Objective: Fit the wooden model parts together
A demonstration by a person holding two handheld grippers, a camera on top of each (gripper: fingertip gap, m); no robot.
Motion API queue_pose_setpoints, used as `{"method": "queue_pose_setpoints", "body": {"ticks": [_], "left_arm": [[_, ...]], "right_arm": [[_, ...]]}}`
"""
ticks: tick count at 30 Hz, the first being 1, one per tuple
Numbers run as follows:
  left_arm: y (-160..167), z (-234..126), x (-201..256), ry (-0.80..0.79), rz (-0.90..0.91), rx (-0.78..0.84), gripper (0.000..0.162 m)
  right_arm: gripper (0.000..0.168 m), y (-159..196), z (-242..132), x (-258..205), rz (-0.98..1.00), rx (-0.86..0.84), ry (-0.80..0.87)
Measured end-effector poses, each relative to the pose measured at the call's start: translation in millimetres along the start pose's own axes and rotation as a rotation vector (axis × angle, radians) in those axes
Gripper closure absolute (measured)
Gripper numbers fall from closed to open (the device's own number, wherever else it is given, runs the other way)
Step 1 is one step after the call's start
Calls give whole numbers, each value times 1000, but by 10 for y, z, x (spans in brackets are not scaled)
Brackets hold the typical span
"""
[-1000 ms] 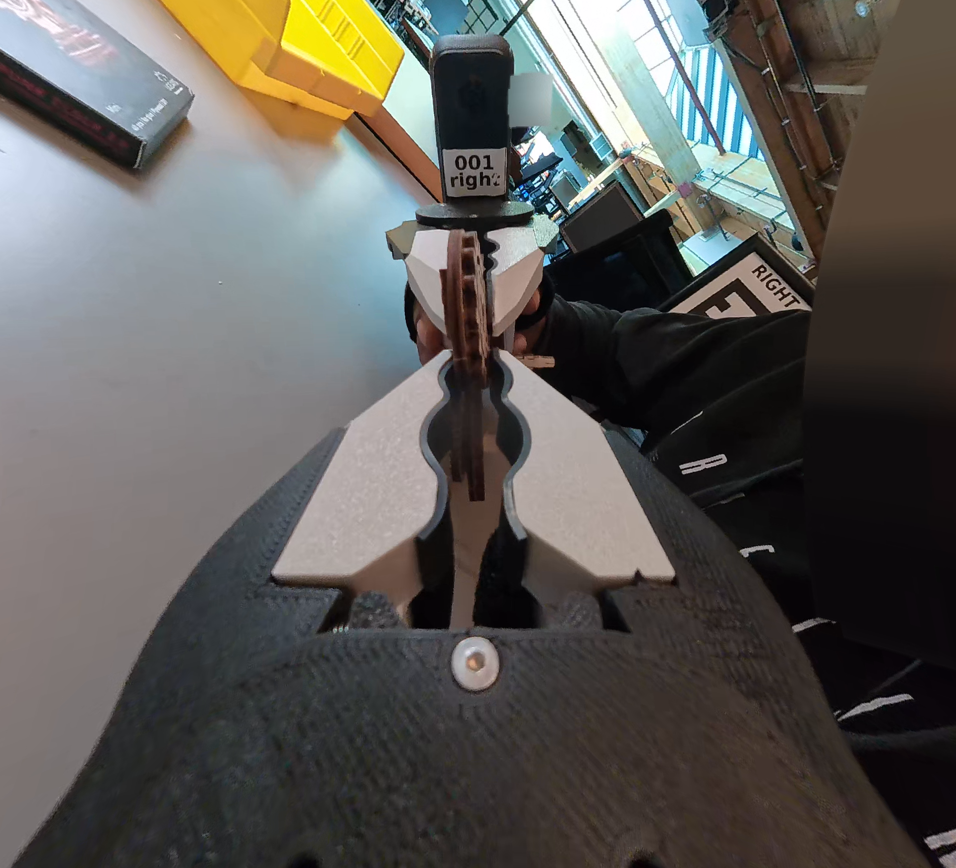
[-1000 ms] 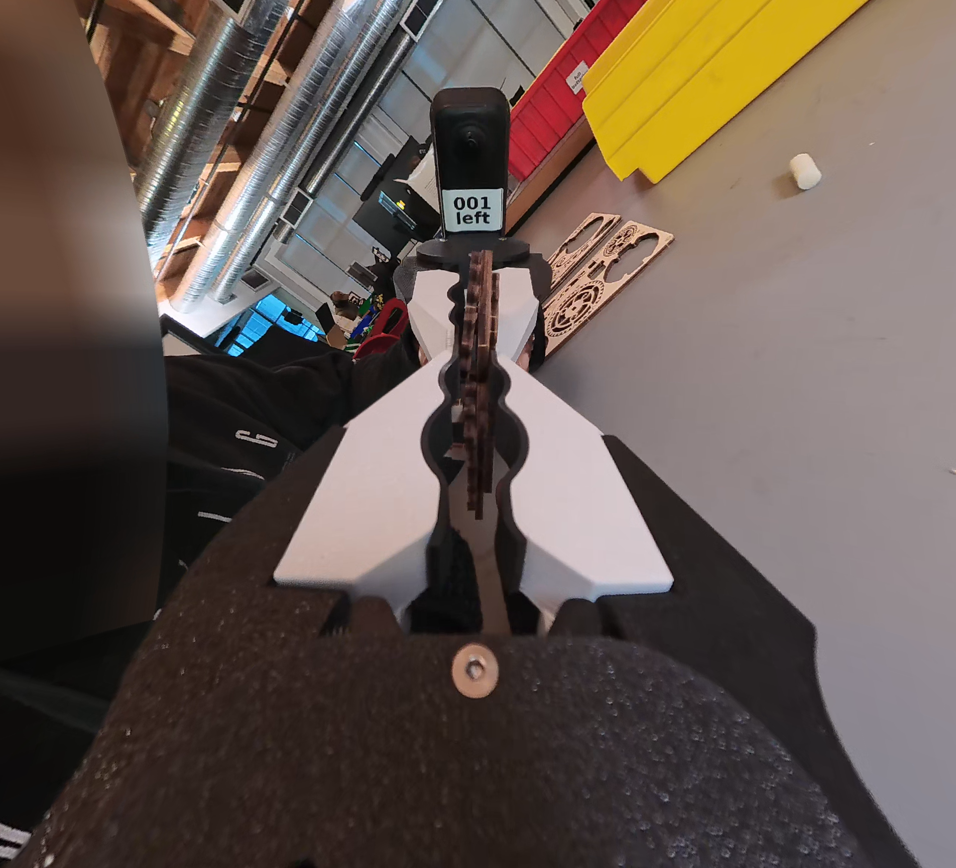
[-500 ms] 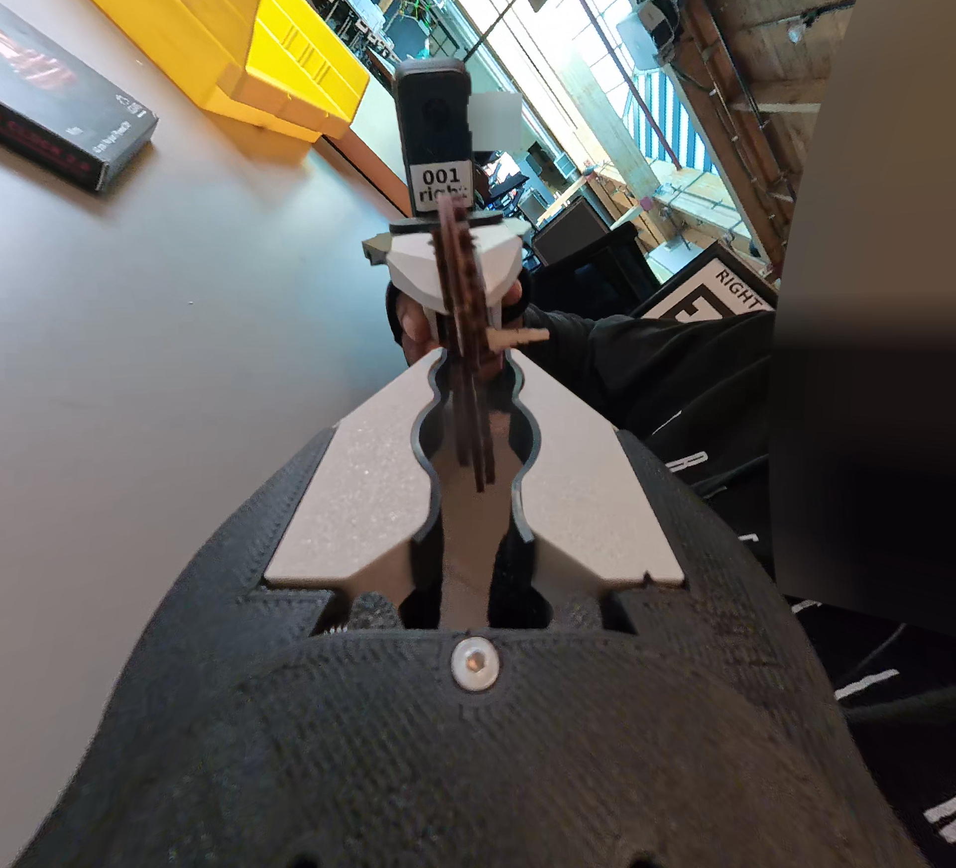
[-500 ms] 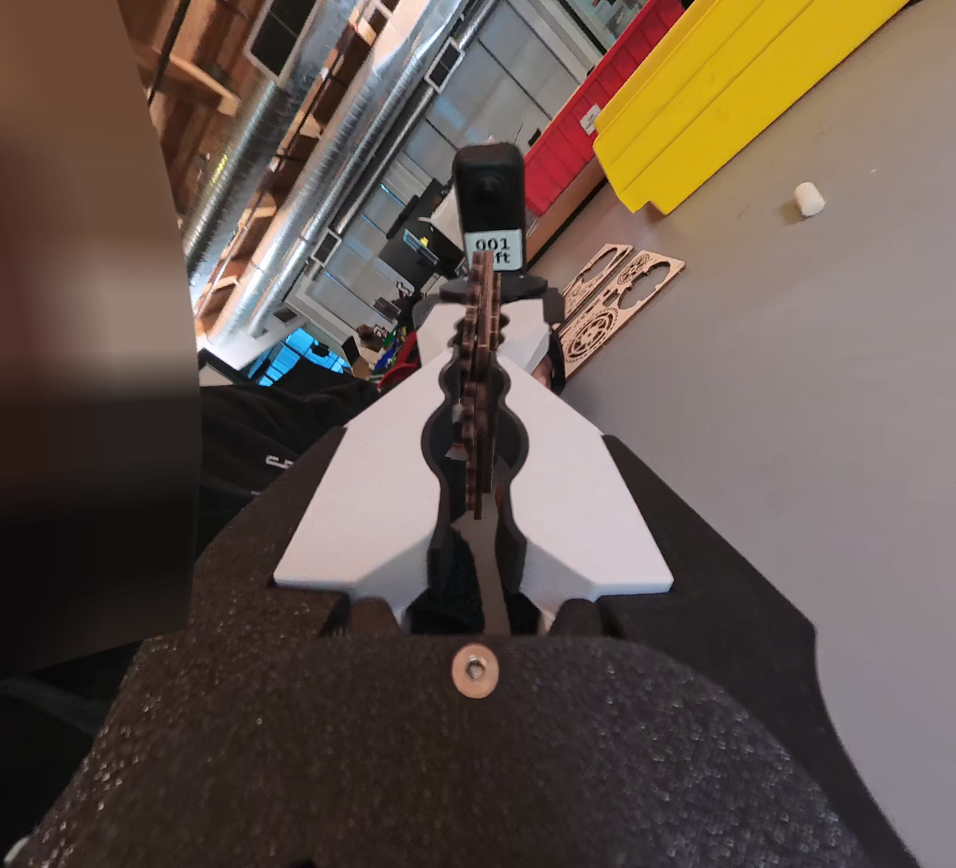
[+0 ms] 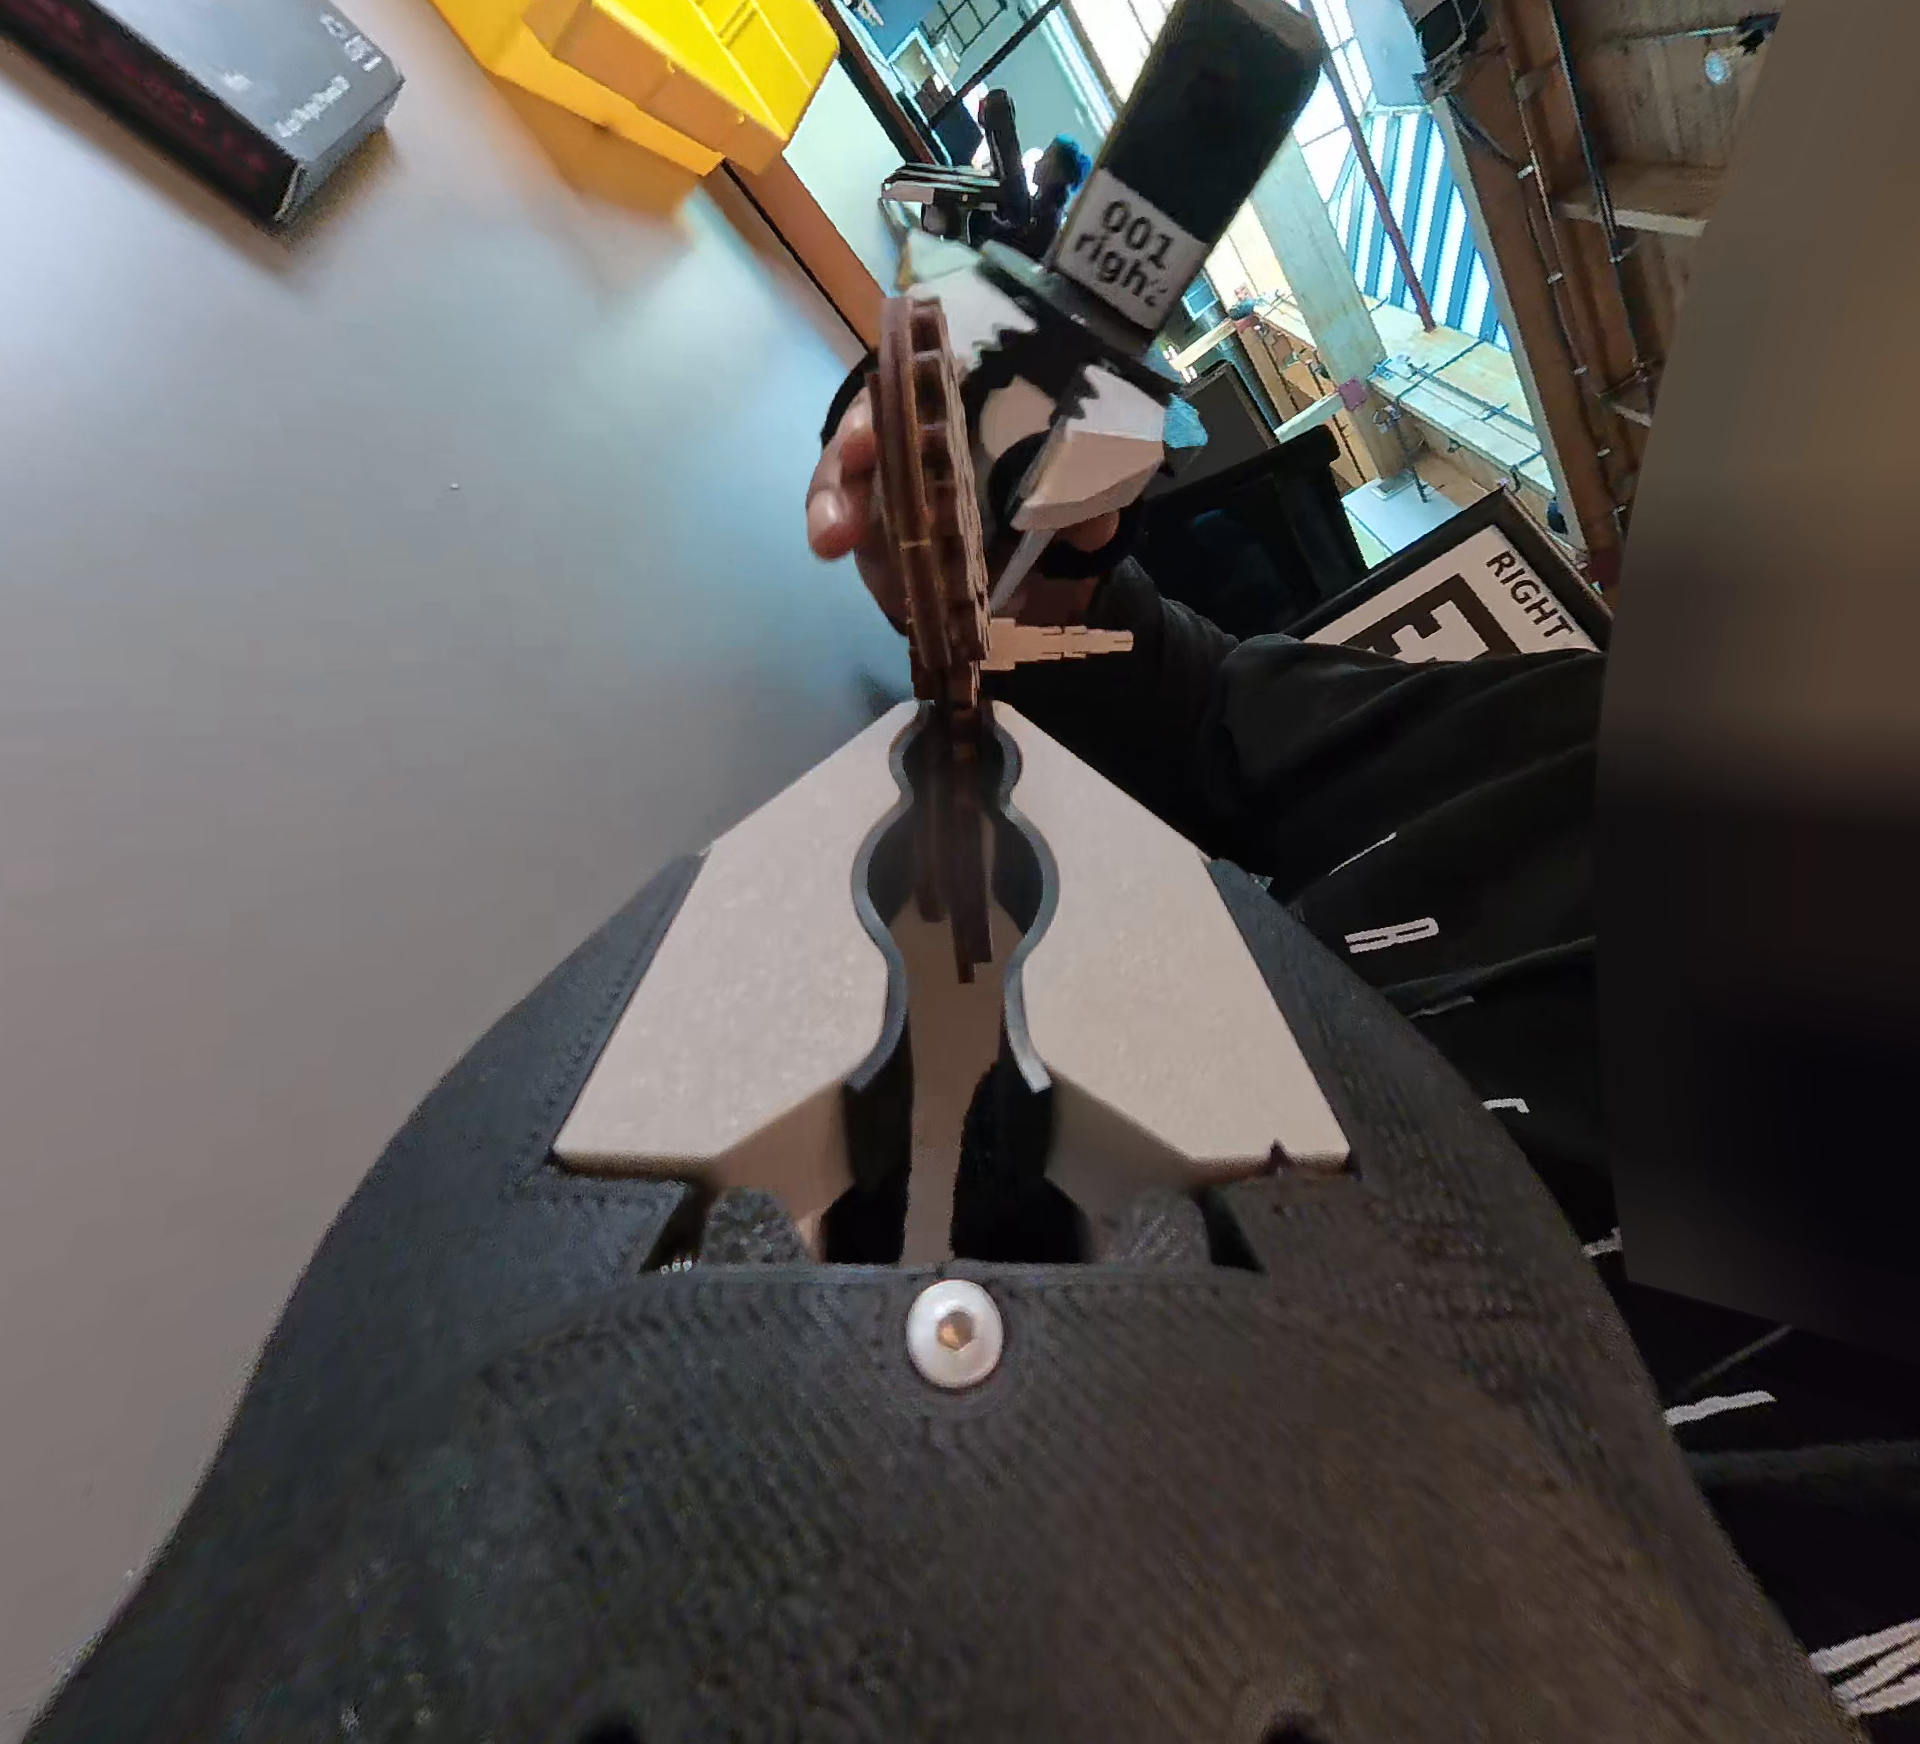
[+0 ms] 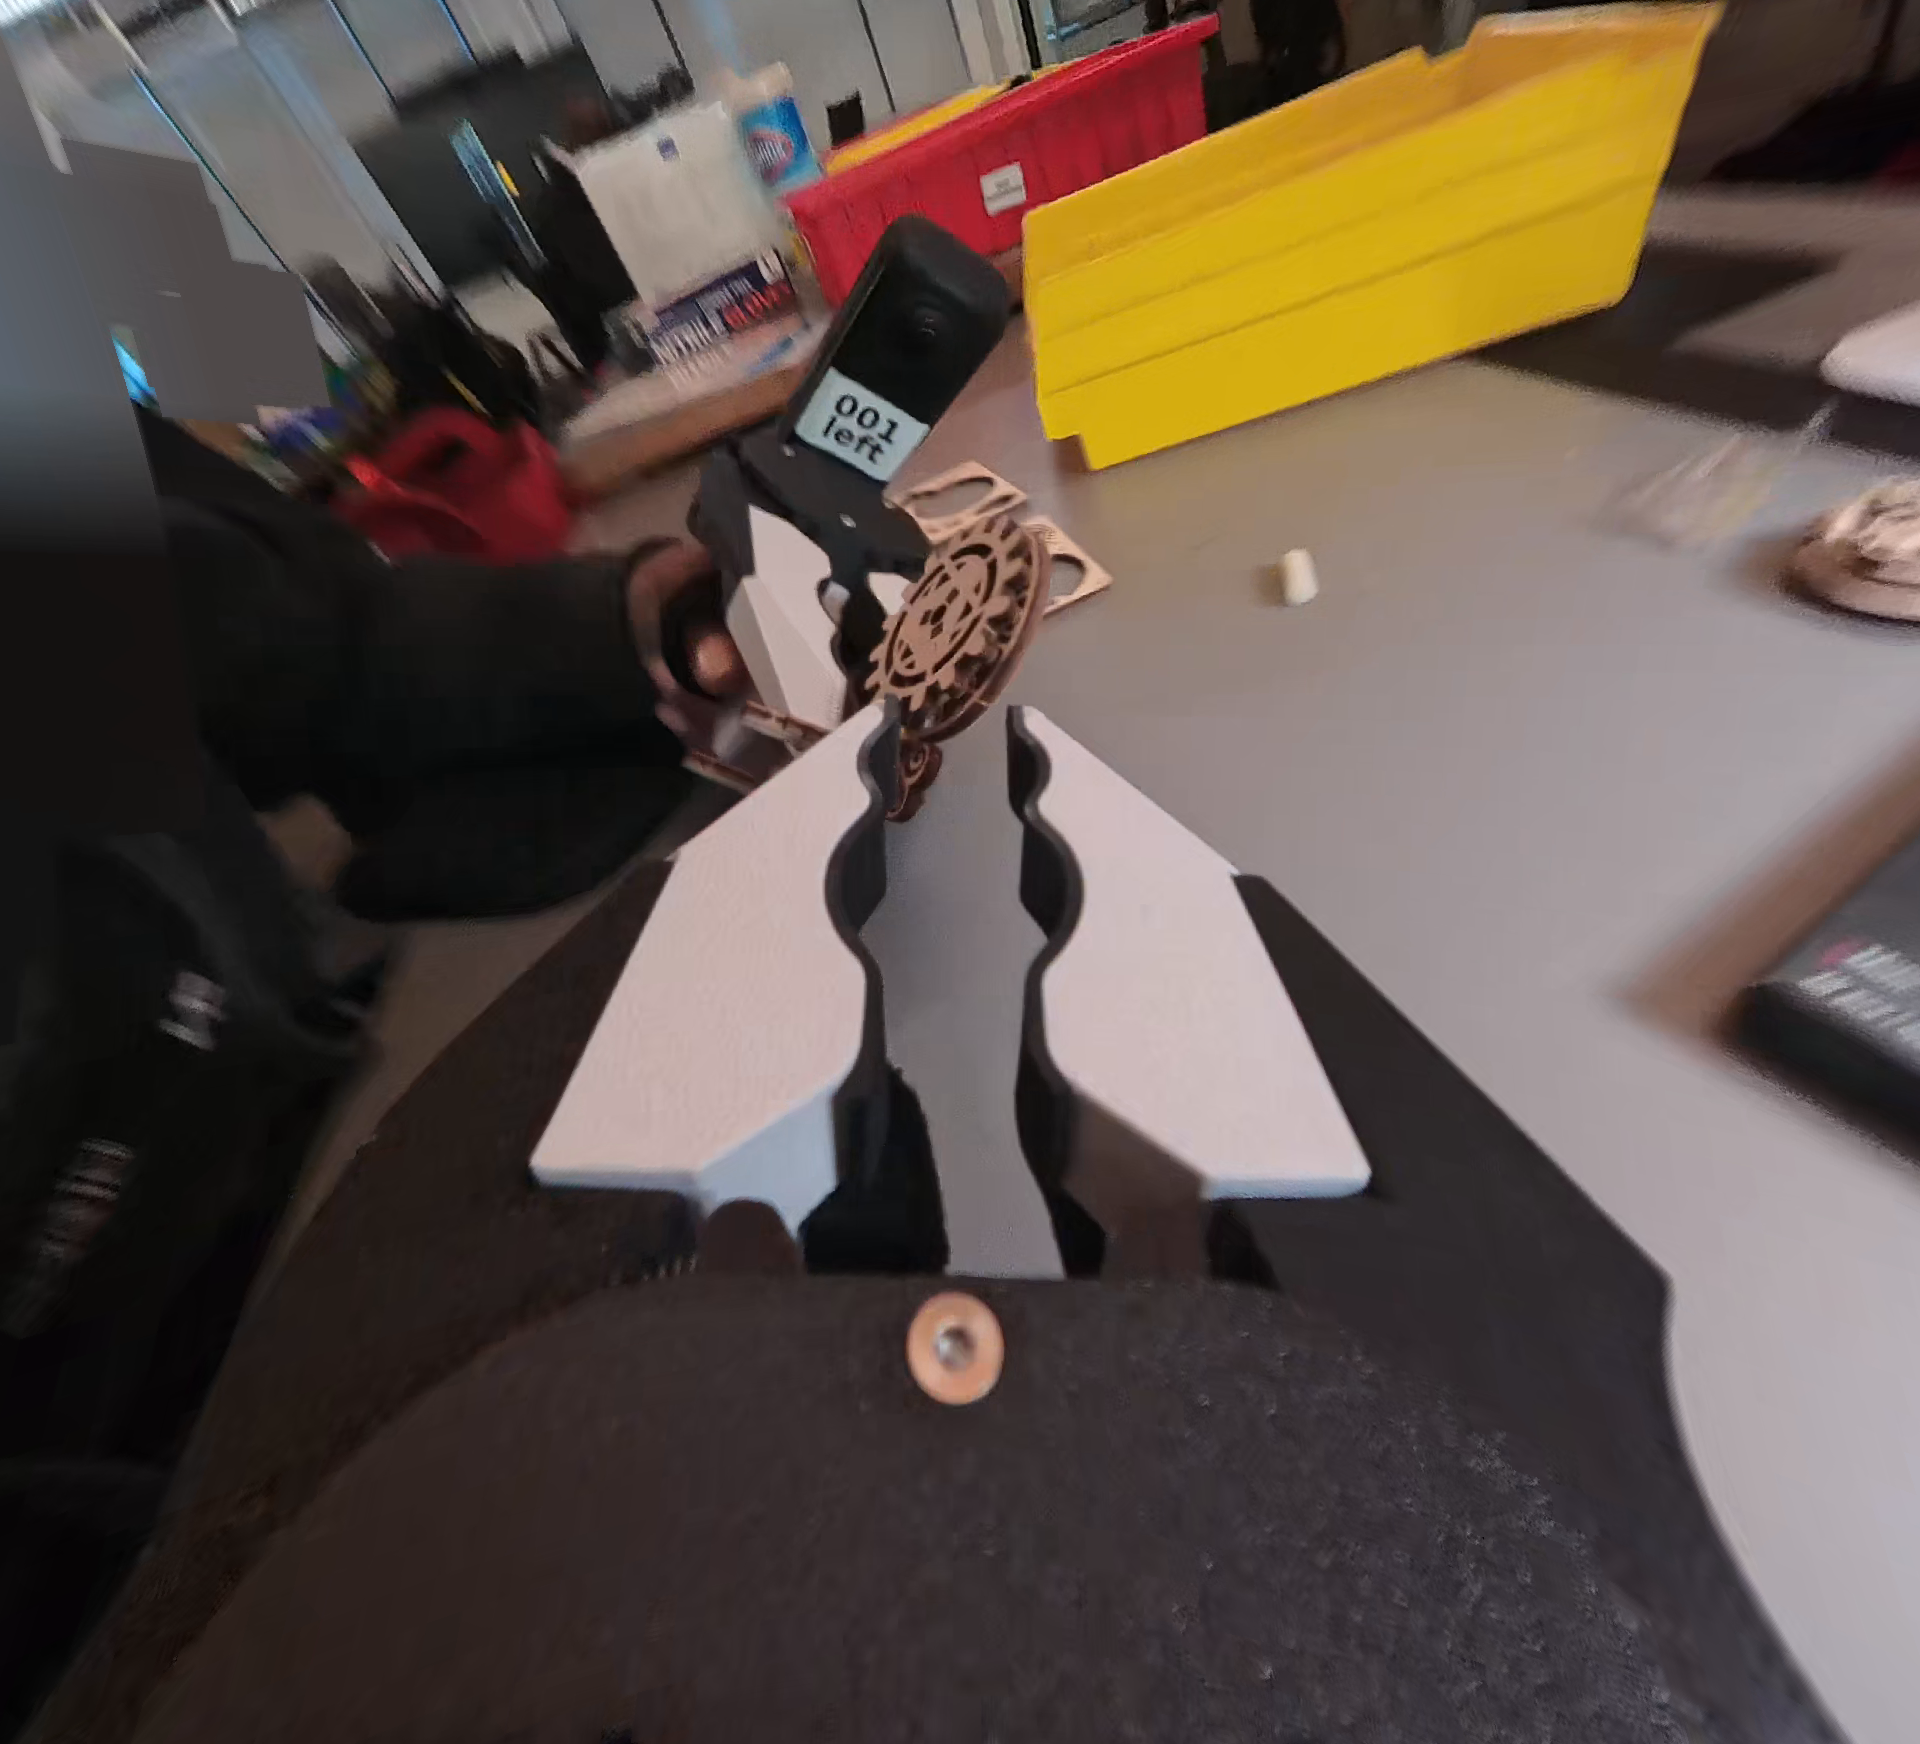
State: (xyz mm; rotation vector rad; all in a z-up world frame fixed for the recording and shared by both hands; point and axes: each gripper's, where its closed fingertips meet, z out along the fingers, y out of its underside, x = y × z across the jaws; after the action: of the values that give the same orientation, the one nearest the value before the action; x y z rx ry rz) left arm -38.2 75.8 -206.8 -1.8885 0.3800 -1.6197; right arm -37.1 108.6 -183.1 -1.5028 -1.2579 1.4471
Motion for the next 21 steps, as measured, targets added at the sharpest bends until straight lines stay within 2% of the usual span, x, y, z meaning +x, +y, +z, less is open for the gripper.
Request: {"method": "queue_pose_setpoints", "body": {"ticks": [3,6,12,15,21], "left_arm": [[64,32,-10,-11,-8,-37,156],[98,46,-6,-10,-21,-53,156],[140,57,-4,-14,-31,-77,156],[172,72,-3,-11,-43,-90,156],[235,90,2,-6,-47,-125,156]], "right_arm": [[152,58,-10,-12,-298,-68,92],[155,80,14,-49,-448,-88,135],[168,103,45,-46,-569,-116,196],[168,124,54,-66,-642,-145,212],[166,167,61,-103,-665,-163,188]]}}
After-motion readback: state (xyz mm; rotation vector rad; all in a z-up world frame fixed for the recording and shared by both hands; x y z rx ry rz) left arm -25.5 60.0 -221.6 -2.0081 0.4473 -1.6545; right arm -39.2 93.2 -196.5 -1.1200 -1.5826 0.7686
